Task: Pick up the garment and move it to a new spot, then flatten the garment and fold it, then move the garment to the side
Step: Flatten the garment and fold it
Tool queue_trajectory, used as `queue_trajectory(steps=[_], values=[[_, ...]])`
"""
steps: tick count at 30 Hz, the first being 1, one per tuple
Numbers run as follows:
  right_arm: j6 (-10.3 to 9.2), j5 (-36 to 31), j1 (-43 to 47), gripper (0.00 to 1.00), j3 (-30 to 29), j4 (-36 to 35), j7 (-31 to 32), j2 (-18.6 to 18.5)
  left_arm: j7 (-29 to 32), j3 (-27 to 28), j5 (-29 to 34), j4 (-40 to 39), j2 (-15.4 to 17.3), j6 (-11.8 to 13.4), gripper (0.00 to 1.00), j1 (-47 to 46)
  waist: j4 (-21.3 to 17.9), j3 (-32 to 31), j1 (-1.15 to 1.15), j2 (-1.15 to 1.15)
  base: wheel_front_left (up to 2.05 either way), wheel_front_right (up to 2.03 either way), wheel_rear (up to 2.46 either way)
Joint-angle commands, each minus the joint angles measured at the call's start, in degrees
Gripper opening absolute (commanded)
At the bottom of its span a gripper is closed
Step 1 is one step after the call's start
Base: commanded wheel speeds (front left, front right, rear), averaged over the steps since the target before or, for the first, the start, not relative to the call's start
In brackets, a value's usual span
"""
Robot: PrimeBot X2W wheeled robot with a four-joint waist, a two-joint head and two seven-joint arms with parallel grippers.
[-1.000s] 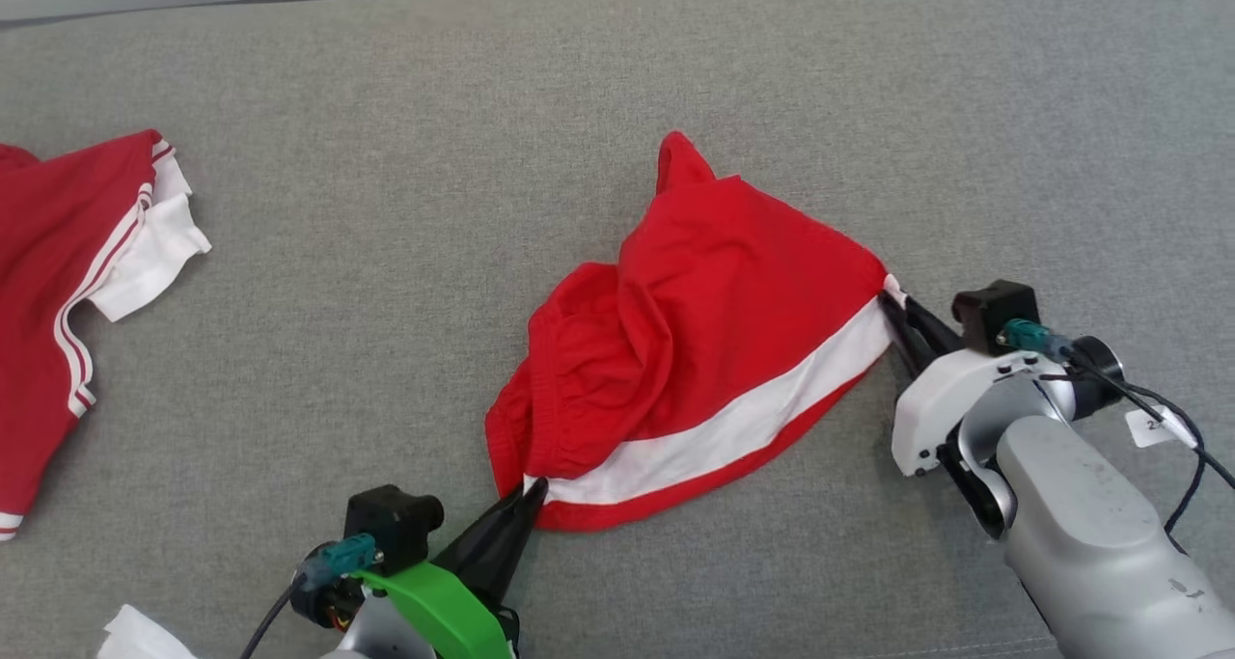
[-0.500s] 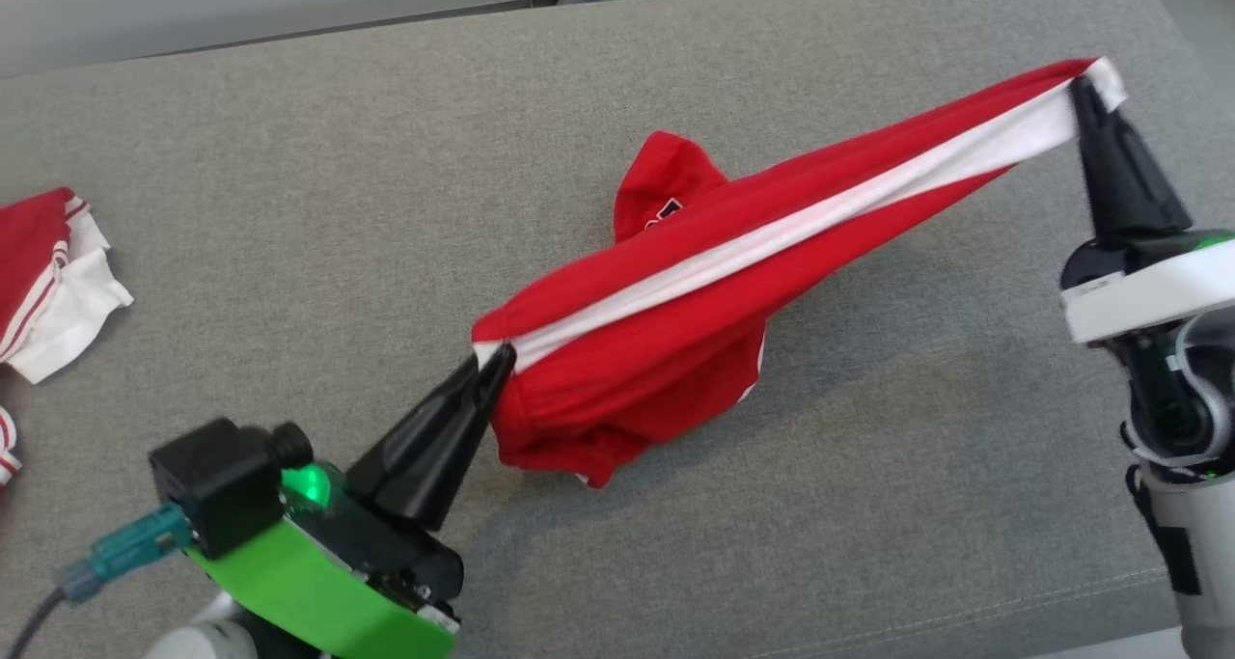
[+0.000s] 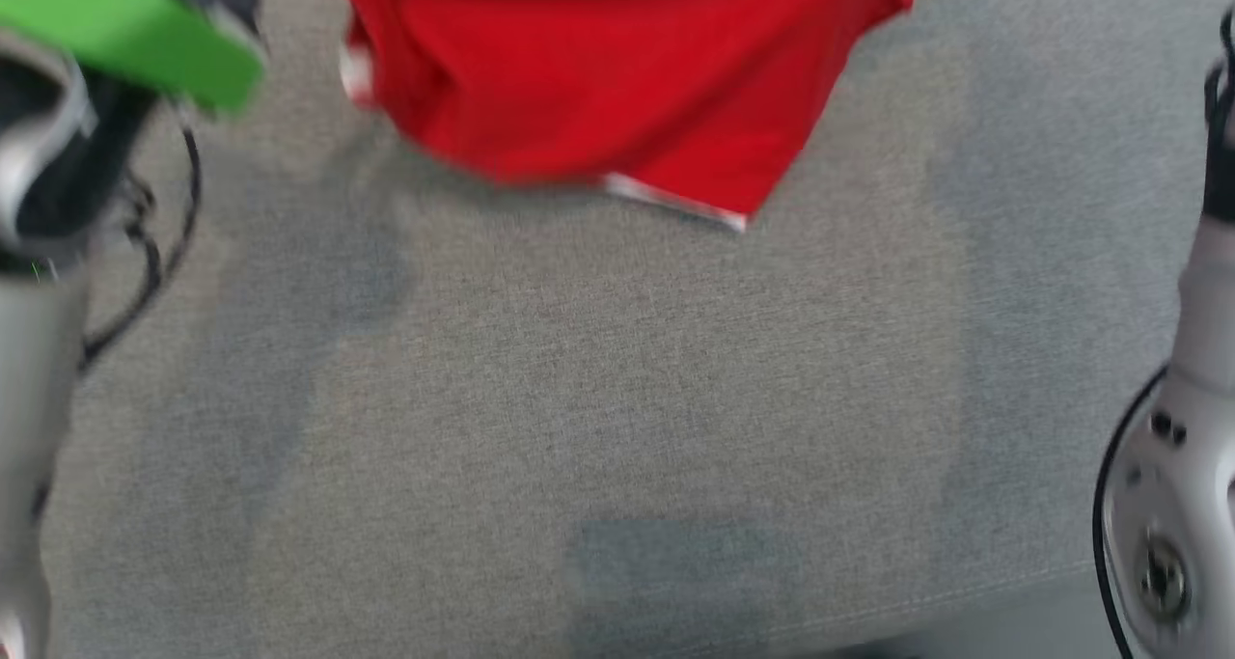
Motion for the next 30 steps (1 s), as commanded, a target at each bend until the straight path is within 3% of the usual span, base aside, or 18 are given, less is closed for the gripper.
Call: queue_trajectory(steps=[1,6,9,12,15,18,22,30], values=[[-0.1,-1.5,-4.94,0.0,-1.12,3.69,-2.27,1.0,-1.22,0.18,1.86,4.15,-0.52,-0.09,0.0,-5.19,0.87,7.64,-0.01,0.22,0.0,0.0,0.0],[-0.18,-6.33,-20.43,0.0,-3.26,18.33,-13.46,2.11,-12.36,0.92,9.86,20.91,-1.74,-0.02,0.0,-19.86,0.2,10.63,-0.01,0.22,0.0,0.0,0.0],[-0.18,-4.12,-26.54,0.0,-1.58,26.66,-20.05,2.18,-20.47,-0.11,13.54,29.33,-2.82,-0.17,0.0,-25.19,0.0,11.65,-0.01,0.22,0.0,0.0,0.0],[-0.16,-1.09,-28.36,0.0,2.58,33.09,-24.52,2.34,-26.95,-2.23,15.96,36.1,-3.5,-0.57,0.0,-27.14,-0.71,12.44,-0.01,0.22,0.0,0.0,0.0],[-0.13,-0.14,-26.01,0.0,6.5,35.47,-25.9,2.36,-29.04,-4.36,17.21,38.95,-3.23,-0.74,0.0,-26.16,-1.25,12.42,-0.01,0.22,0.0,0.0,0.0],[-0.11,0.73,-19.98,0.0,11.51,35.85,-26.82,2.42,-30.17,-7.23,18.1,40.21,-2.84,-0.94,0.0,-20.56,-1.79,11.65,-0.01,0.22,0.0,0.0,0.0],[-0.09,2.62,-7.95,0.0,14.52,30.99,-27.02,2.58,-30.24,-8.43,17.16,34.12,-0.96,-0.92,0.0,-8.12,-1.96,9.37,-0.01,0.22,0.0,0.0,0.0],[-0.13,6.42,21.57,0.0,12.73,17.23,-27.07,-2.07,-30.22,-3.94,16.58,19.78,-2.77,-0.42,0.0,22.13,0.05,1.16,-0.01,0.22,0.0,0.0,0.0]])
